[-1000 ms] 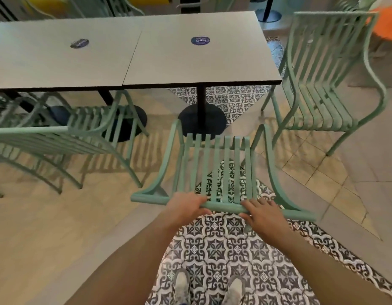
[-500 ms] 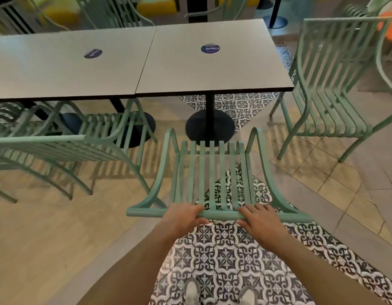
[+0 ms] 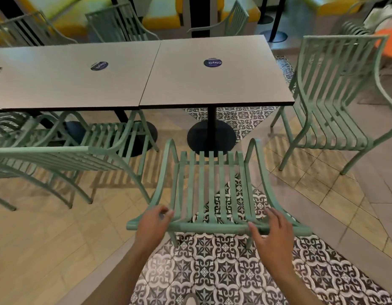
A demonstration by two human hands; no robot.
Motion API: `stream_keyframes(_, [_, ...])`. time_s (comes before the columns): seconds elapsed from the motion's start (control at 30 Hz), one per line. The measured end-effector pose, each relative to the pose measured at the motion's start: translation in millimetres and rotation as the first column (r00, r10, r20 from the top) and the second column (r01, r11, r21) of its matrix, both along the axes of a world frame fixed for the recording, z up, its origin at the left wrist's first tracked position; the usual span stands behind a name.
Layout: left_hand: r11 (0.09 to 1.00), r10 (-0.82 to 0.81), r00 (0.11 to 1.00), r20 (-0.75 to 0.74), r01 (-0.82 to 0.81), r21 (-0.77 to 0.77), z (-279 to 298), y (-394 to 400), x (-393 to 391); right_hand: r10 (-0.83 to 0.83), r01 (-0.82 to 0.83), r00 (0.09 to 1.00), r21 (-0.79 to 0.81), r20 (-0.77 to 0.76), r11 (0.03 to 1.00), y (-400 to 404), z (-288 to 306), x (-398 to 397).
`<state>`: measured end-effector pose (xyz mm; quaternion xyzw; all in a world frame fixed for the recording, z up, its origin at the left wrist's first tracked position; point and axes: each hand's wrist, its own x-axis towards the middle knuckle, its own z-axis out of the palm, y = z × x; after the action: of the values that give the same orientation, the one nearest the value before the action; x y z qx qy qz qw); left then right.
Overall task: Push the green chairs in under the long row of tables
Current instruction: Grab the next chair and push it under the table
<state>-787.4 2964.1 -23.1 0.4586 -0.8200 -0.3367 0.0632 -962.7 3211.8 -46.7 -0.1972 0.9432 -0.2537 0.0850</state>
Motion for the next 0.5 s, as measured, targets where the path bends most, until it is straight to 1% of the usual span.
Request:
stream_keyframes(0.03, [0.989,0.13,0.991,-0.028,-0.132,-0.07,0,-3,9,-0.132,0.134,0.991,-0.092,0.03,0.987,1,5,-1])
stream_keyframes(0.07, [0.958,0.25,0.967,-0.048,-0.254,-0.129,1,-6,17,-0.261,0.27,0.962,-0.174,0.078,0.947,0,15,-5])
stream_keyframes(0.1, [0.917,0.365,0.929,-0.063,-0.37,-0.149,-1,-8,25,-0.383,0.411,0.911,-0.25,0.153,0.877,-1,24,-10])
stream_keyframes(0.13, [0.865,0.487,0.87,-0.077,-0.492,-0.096,-3,-10,31,-0.492,0.549,0.835,-0.312,0.248,0.775,-1,29,-18])
stream_keyframes(0.17, [0.787,0.616,0.783,-0.086,-0.616,0.038,-7,-11,36,-0.576,0.682,0.731,-0.349,0.367,0.643,0,30,-28])
stream_keyframes(0.2, [0.664,0.74,0.668,-0.075,-0.709,0.236,-10,-11,38,-0.629,0.797,0.603,-0.344,0.49,0.496,1,28,-39])
stream_keyframes(0.23, [0.511,0.834,0.549,-0.056,-0.73,0.453,-15,-11,38,-0.643,0.885,0.465,-0.315,0.608,0.342,3,26,-49])
stream_keyframes(0.27, [0.354,0.895,0.445,-0.026,-0.674,0.648,-17,-9,36,-0.619,0.942,0.334,-0.259,0.71,0.212,6,22,-57])
stream_keyframes(0.3, [0.228,0.925,0.379,0.006,-0.571,0.789,-19,-7,32,-0.548,0.975,0.222,-0.183,0.807,0.125,7,17,-63])
stream_keyframes(0.33, [0.156,0.936,0.351,0.027,-0.483,0.862,-19,-6,28,-0.428,0.991,0.131,-0.106,0.894,0.082,6,17,-66])
stream_keyframes(0.37, [0.111,0.942,0.333,0.041,-0.426,0.898,-19,-5,22,-0.293,0.997,0.053,-0.032,0.955,0.073,4,18,-68])
stream_keyframes(0.4, [0.076,0.949,0.31,0.055,-0.396,0.915,-19,-6,15,-0.205,0.997,-0.007,0.022,0.979,0.069,3,20,-69])
stream_keyframes(0.43, [0.039,0.957,0.281,0.076,-0.382,0.923,-21,-7,9,-0.165,0.996,-0.052,0.063,0.985,0.058,0,20,-72])
stream_keyframes(0.5, [-0.038,0.965,0.223,0.138,-0.4,0.916,-24,-12,0,-0.171,0.994,-0.108,0.112,0.979,0.012,-6,17,-75])
